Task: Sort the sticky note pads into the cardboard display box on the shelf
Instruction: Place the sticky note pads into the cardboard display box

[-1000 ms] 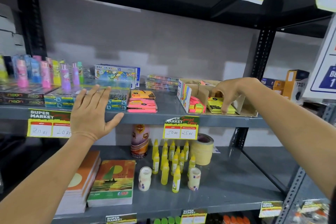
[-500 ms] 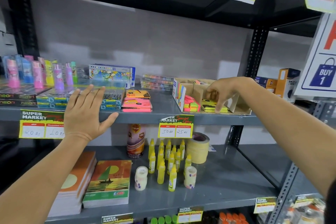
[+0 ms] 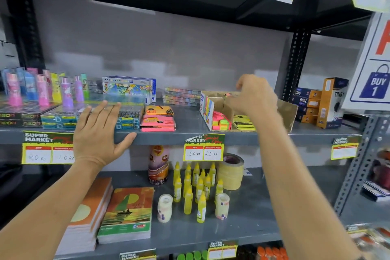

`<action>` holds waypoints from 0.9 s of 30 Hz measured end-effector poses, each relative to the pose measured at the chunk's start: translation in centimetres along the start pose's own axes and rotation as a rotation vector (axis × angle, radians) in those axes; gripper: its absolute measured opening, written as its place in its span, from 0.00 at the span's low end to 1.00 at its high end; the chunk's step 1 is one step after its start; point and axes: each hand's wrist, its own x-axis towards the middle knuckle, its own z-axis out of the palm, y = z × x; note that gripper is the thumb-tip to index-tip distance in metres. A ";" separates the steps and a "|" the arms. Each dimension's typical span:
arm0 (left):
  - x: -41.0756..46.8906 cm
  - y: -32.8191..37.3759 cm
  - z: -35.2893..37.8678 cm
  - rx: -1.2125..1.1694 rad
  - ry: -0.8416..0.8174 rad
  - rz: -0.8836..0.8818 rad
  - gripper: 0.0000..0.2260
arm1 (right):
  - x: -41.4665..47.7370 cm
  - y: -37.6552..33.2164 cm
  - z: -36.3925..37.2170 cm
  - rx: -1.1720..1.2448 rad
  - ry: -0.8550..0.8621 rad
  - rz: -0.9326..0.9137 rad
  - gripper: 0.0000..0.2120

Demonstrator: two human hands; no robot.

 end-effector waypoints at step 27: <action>0.1 0.0 0.0 0.000 0.012 0.004 0.34 | -10.2 -13.4 11.7 0.221 0.059 -0.044 0.28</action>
